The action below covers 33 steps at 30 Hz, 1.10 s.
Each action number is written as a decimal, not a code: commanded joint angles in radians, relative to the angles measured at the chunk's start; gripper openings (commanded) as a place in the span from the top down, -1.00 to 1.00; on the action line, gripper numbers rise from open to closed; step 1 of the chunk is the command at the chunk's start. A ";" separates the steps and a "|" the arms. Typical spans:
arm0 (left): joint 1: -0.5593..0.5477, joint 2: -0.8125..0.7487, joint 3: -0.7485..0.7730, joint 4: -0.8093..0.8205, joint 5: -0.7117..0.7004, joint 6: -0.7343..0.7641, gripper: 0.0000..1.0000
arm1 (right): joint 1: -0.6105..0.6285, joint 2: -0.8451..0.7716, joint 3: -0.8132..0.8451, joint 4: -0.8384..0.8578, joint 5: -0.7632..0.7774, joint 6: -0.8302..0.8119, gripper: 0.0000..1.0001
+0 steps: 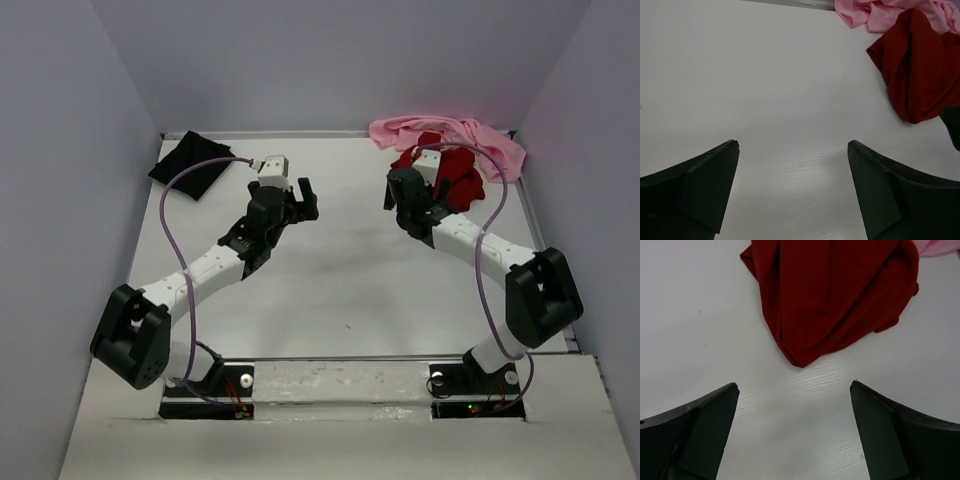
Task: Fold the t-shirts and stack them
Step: Grab the tshirt from the pile
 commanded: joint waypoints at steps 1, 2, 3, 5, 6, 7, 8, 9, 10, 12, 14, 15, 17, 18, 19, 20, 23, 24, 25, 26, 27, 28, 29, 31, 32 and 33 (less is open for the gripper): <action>0.004 -0.039 0.018 0.024 -0.021 -0.042 -0.98 | -0.074 -0.025 0.057 -0.035 -0.023 -0.026 -0.99; 0.005 -0.036 0.016 0.033 -0.018 -0.048 -0.98 | -0.106 -0.022 0.060 -0.015 -0.079 -0.064 -0.99; 0.005 -0.021 0.027 0.041 -0.009 -0.053 -0.98 | -0.164 -0.013 0.070 -0.006 -0.209 -0.131 -0.99; 0.005 0.001 0.044 0.041 0.003 -0.057 -0.98 | -0.198 0.007 0.117 -0.012 -0.259 -0.173 -0.99; 0.005 0.021 0.057 0.038 0.009 -0.057 -0.98 | -0.209 0.016 0.138 -0.029 -0.253 -0.189 -0.99; 0.005 0.027 0.061 0.038 0.019 -0.057 -0.98 | -0.227 0.033 0.163 -0.084 -0.267 -0.190 -0.99; 0.007 0.030 0.062 0.038 0.022 -0.059 -0.98 | -0.240 0.047 0.194 -0.121 -0.294 -0.187 -0.99; 0.005 0.036 0.062 0.038 0.023 -0.057 -0.98 | -0.252 0.062 0.242 -0.161 -0.354 -0.177 -0.99; 0.007 0.036 0.061 0.038 0.023 -0.057 -0.98 | -0.263 0.091 0.261 -0.172 -0.368 -0.175 -0.99; 0.007 0.032 0.059 0.042 0.022 -0.048 -0.98 | -0.263 0.119 0.287 -0.176 -0.420 -0.221 -0.99; 0.010 0.030 0.059 0.041 0.022 -0.042 -0.98 | -0.263 0.171 0.316 -0.211 -0.431 -0.210 -0.99; 0.010 0.030 0.059 0.042 0.022 -0.036 -0.98 | -0.263 0.185 0.333 -0.224 -0.443 -0.209 -0.99; 0.012 0.027 0.058 0.041 0.020 -0.031 -0.98 | -0.263 0.214 0.337 -0.224 -0.452 -0.192 -0.99; 0.016 0.025 0.055 0.039 0.020 -0.030 -0.98 | -0.263 0.220 0.333 -0.224 -0.457 -0.189 -0.99; 0.018 0.025 0.053 0.039 0.022 -0.028 -0.98 | -0.263 0.228 0.332 -0.224 -0.451 -0.186 -0.99; 0.021 0.027 0.051 0.039 0.023 -0.026 -0.98 | -0.263 0.235 0.329 -0.224 -0.440 -0.183 -0.98; 0.030 0.025 0.044 0.038 0.026 -0.025 -0.98 | -0.272 0.259 0.321 -0.224 -0.442 -0.178 -0.98; 0.036 0.025 0.039 0.038 0.029 -0.025 -0.98 | -0.272 0.269 0.318 -0.224 -0.445 -0.175 -0.98; 0.036 0.024 0.038 0.038 0.031 -0.023 -0.98 | -0.272 0.272 0.318 -0.224 -0.445 -0.174 -0.98; 0.044 0.024 0.036 0.038 0.033 -0.025 -0.98 | -0.272 0.278 0.315 -0.224 -0.442 -0.172 -0.97; 0.048 0.027 0.033 0.038 0.037 -0.026 -0.98 | -0.281 0.288 0.315 -0.224 -0.442 -0.170 -0.96; 0.054 0.027 0.032 0.038 0.046 -0.026 -0.98 | -0.281 0.292 0.317 -0.222 -0.446 -0.170 -0.95; 0.065 0.025 0.028 0.038 0.049 -0.026 -0.98 | -0.281 0.298 0.318 -0.221 -0.449 -0.170 -0.95; 0.079 0.024 0.019 0.038 0.057 -0.028 -0.98 | -0.290 0.312 0.321 -0.218 -0.459 -0.173 -0.93; 0.094 0.022 0.018 0.038 0.062 -0.028 -0.98 | -0.290 0.315 0.323 -0.218 -0.457 -0.170 -0.91; 0.101 0.021 0.013 0.039 0.066 -0.031 -0.98 | -0.290 0.320 0.324 -0.215 -0.460 -0.169 -0.87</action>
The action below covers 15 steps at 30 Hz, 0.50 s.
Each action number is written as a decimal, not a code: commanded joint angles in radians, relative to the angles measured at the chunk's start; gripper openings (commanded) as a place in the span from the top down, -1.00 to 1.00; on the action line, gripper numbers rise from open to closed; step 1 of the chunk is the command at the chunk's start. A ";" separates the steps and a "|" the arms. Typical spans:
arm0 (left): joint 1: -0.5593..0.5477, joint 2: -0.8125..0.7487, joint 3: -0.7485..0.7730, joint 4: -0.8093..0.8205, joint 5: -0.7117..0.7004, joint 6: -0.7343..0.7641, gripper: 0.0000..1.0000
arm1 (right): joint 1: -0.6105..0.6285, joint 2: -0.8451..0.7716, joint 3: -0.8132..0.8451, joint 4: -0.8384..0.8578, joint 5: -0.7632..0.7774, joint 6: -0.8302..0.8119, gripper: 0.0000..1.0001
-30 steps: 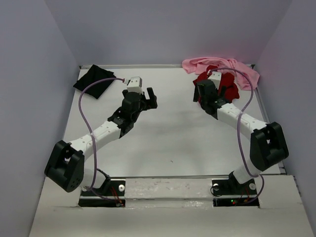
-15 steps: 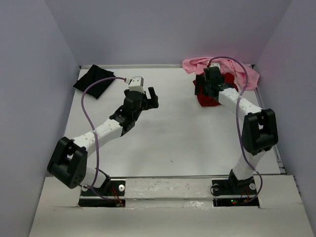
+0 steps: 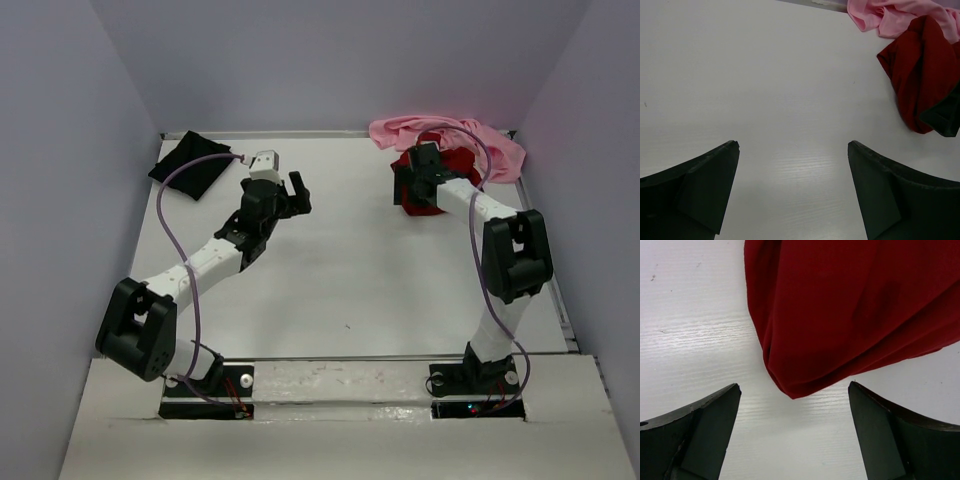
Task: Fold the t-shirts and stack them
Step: Grab the tshirt from the pile
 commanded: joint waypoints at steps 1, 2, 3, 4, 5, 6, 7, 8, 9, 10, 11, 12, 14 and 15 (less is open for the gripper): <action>0.036 -0.019 -0.011 0.036 0.027 0.009 -0.98 | -0.013 0.023 0.022 0.010 -0.015 0.010 -0.82; 0.048 -0.022 -0.012 0.038 0.031 0.009 -0.98 | -0.013 0.034 0.026 0.010 -0.016 0.010 -0.82; 0.053 -0.024 -0.017 0.038 0.034 0.010 -0.98 | -0.013 0.040 0.029 0.010 -0.015 0.010 -0.82; 0.057 -0.022 -0.019 0.038 0.039 0.009 -0.98 | -0.013 0.046 0.035 0.010 -0.013 0.010 -0.84; 0.060 -0.025 -0.020 0.039 0.040 0.009 -0.98 | -0.022 0.059 0.038 0.010 -0.013 0.010 -0.84; 0.066 -0.025 -0.025 0.038 0.042 0.009 -0.98 | -0.023 0.065 0.039 0.010 -0.012 0.010 -0.82; 0.069 -0.025 -0.028 0.039 0.045 0.012 -0.98 | -0.023 0.071 0.047 0.010 -0.013 0.010 -0.65; 0.073 -0.027 -0.029 0.039 0.047 0.012 -0.98 | -0.023 0.083 0.052 0.010 -0.021 0.010 -0.37; 0.079 -0.028 -0.032 0.042 0.048 0.013 -0.98 | -0.023 0.088 0.065 0.009 -0.022 0.008 0.22; 0.079 -0.028 -0.034 0.042 0.048 0.013 -0.98 | -0.023 0.096 0.065 0.007 -0.027 0.008 0.57; 0.082 -0.028 -0.035 0.042 0.048 0.015 -0.98 | -0.023 0.100 0.087 0.003 -0.031 0.010 0.98; 0.085 -0.028 -0.036 0.042 0.050 0.016 -0.98 | -0.023 0.108 0.101 -0.008 -0.065 0.010 1.00; 0.091 -0.030 -0.039 0.044 0.053 0.016 -0.98 | -0.023 0.119 0.143 -0.046 -0.126 0.017 1.00; 0.092 -0.031 -0.042 0.044 0.053 0.016 -0.98 | -0.023 0.103 0.150 -0.055 -0.218 0.019 1.00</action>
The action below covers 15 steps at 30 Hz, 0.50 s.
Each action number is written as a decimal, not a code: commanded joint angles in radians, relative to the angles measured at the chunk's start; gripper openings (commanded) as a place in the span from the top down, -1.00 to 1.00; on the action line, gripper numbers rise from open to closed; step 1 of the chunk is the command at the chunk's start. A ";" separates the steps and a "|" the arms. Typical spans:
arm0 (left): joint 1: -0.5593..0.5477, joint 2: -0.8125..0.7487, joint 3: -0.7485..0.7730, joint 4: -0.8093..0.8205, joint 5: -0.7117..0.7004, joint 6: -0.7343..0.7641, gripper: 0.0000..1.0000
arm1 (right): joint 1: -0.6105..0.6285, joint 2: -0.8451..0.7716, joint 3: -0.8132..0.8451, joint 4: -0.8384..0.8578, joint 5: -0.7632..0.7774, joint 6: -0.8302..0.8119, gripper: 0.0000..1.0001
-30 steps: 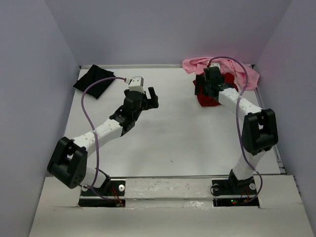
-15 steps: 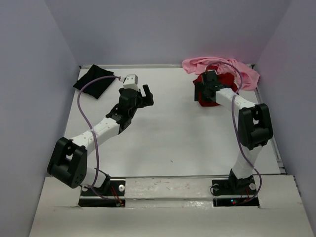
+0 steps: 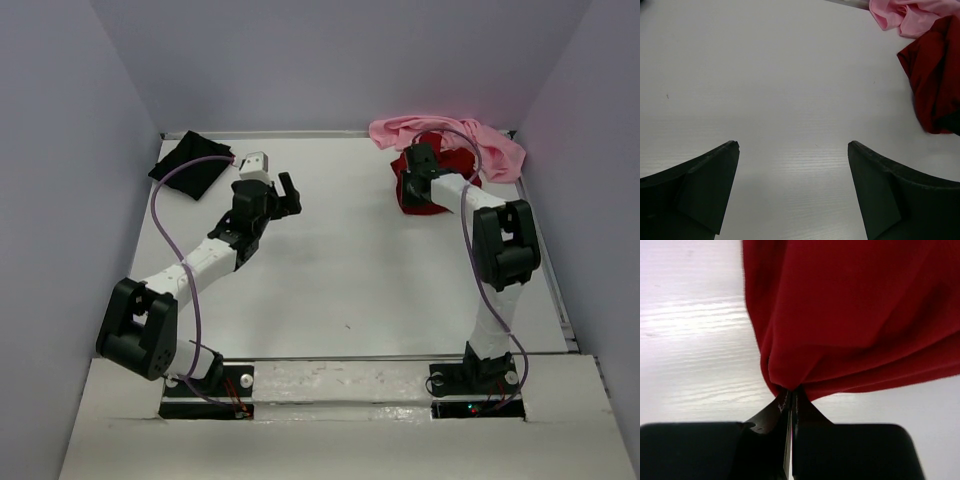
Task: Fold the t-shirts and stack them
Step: Grab the tshirt from the pile
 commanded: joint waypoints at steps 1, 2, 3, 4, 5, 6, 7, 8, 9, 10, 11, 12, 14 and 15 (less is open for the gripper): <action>0.014 -0.033 -0.010 0.040 0.009 0.016 -0.98 | 0.002 -0.032 0.089 -0.029 -0.201 0.010 1.00; 0.014 -0.034 -0.012 0.040 0.010 0.017 -0.98 | 0.011 -0.047 0.096 -0.033 -0.233 0.013 1.00; 0.016 -0.036 -0.012 0.041 0.010 0.019 -0.98 | 0.020 -0.064 0.103 -0.036 -0.294 0.013 1.00; 0.019 -0.036 -0.012 0.041 0.010 0.019 -0.98 | 0.031 -0.098 0.112 -0.050 -0.326 0.013 1.00; 0.019 -0.036 -0.012 0.040 0.010 0.020 -0.98 | 0.031 -0.113 0.135 -0.059 -0.436 0.022 1.00; 0.020 -0.037 -0.012 0.041 0.010 0.020 -0.98 | 0.031 -0.132 0.145 -0.066 -0.505 0.030 1.00; 0.020 -0.036 -0.012 0.041 0.009 0.022 -0.98 | 0.031 -0.170 0.158 -0.075 -0.564 0.039 1.00; 0.020 -0.037 -0.012 0.041 0.007 0.022 -0.98 | 0.031 -0.185 0.173 -0.084 -0.616 0.048 1.00; 0.025 -0.037 -0.015 0.040 0.005 0.025 -0.98 | 0.042 -0.202 0.213 -0.110 -0.703 0.058 1.00; 0.027 -0.039 -0.016 0.041 0.004 0.025 -0.98 | 0.042 -0.218 0.236 -0.124 -0.745 0.064 1.00; 0.031 -0.043 -0.018 0.041 0.002 0.025 -0.98 | 0.042 -0.254 0.259 -0.136 -0.823 0.079 1.00; 0.033 -0.047 -0.021 0.041 -0.001 0.025 -0.98 | 0.042 -0.273 0.308 -0.153 -0.863 0.085 1.00; 0.037 -0.057 -0.024 0.040 -0.005 0.023 -0.98 | 0.042 -0.314 0.359 -0.156 -0.926 0.107 1.00; 0.040 -0.063 -0.025 0.040 -0.007 0.023 -0.98 | 0.042 -0.351 0.388 -0.156 -0.974 0.133 1.00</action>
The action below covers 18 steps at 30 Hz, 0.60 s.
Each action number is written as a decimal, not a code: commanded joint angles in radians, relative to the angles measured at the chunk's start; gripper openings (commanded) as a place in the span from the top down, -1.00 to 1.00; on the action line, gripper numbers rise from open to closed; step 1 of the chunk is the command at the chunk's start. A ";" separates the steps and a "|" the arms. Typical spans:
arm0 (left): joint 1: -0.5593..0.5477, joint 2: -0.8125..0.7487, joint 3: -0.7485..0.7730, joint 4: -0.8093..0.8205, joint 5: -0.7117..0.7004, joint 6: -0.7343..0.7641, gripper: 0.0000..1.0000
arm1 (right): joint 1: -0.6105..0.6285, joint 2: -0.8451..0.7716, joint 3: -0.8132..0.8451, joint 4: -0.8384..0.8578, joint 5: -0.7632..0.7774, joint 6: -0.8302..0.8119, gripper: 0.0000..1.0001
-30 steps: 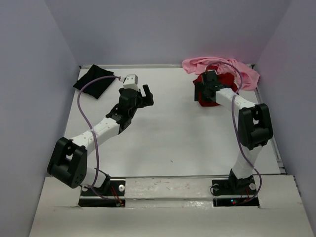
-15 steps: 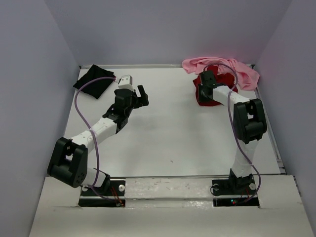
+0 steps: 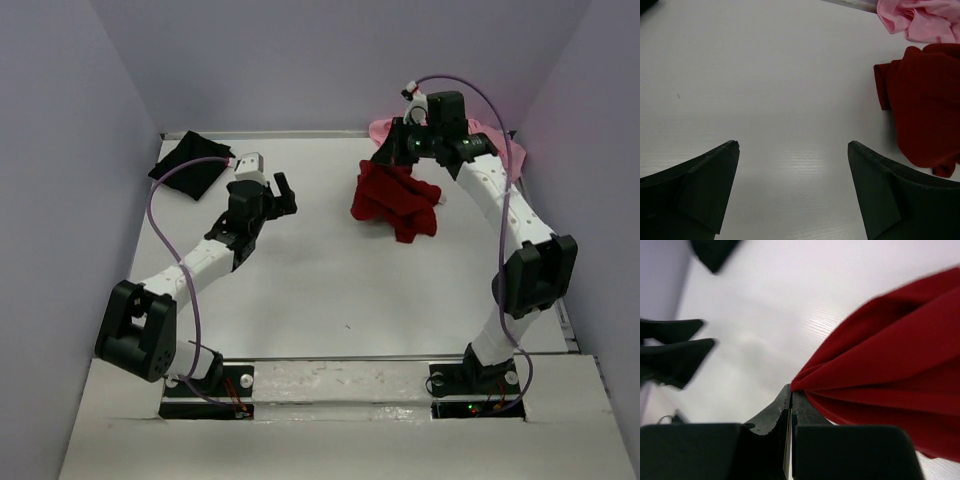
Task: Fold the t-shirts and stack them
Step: Grab the tshirt from the pile
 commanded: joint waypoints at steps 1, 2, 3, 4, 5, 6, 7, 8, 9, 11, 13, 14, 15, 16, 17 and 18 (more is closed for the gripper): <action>0.016 -0.064 -0.022 0.035 -0.018 0.013 -0.98 | 0.011 -0.166 0.207 -0.015 -0.293 0.079 1.00; 0.016 -0.069 -0.025 0.036 -0.021 0.012 -0.98 | 0.011 -0.177 0.247 -0.016 -0.320 0.093 1.00; 0.018 -0.079 -0.028 0.035 -0.021 0.011 -0.98 | 0.011 -0.184 0.292 -0.019 -0.374 0.111 1.00; 0.019 -0.081 -0.031 0.035 -0.030 0.009 -0.98 | 0.011 -0.187 0.339 -0.027 -0.401 0.145 1.00; 0.021 -0.086 -0.036 0.035 -0.032 0.008 -0.98 | 0.011 -0.186 0.422 -0.025 -0.435 0.163 1.00; 0.023 -0.098 -0.039 0.035 -0.036 0.003 -0.98 | 0.002 -0.184 0.461 -0.024 -0.460 0.185 1.00; 0.023 -0.104 -0.046 0.035 -0.039 0.002 -0.98 | 0.002 -0.183 0.491 -0.024 -0.492 0.215 1.00; 0.023 -0.113 -0.051 0.036 -0.041 -0.001 -0.98 | 0.002 -0.186 0.513 -0.022 -0.503 0.229 1.00; 0.024 -0.128 -0.056 0.036 -0.044 -0.006 -0.98 | 0.002 -0.190 0.528 -0.019 -0.526 0.252 1.00; 0.024 -0.151 -0.071 0.038 -0.053 -0.012 -0.98 | 0.002 -0.221 0.510 0.005 -0.544 0.277 1.00; 0.026 -0.170 -0.086 0.038 -0.062 -0.023 -0.98 | 0.002 -0.253 0.449 0.022 -0.541 0.283 1.00; 0.027 -0.193 -0.092 0.038 -0.076 -0.029 -0.98 | 0.002 -0.285 0.424 0.024 -0.531 0.280 1.00; 0.027 -0.208 -0.108 0.038 -0.082 -0.041 -0.98 | -0.009 -0.302 0.368 0.022 -0.506 0.266 1.00; 0.026 -0.219 -0.112 0.038 -0.091 -0.047 -0.98 | -0.009 -0.318 0.333 0.021 -0.502 0.259 1.00; 0.027 -0.233 -0.120 0.038 -0.095 -0.050 -0.98 | -0.018 -0.331 0.296 0.018 -0.491 0.252 0.89; 0.027 -0.257 -0.134 0.036 -0.095 -0.056 -0.98 | -0.018 -0.356 0.254 0.011 -0.471 0.233 0.94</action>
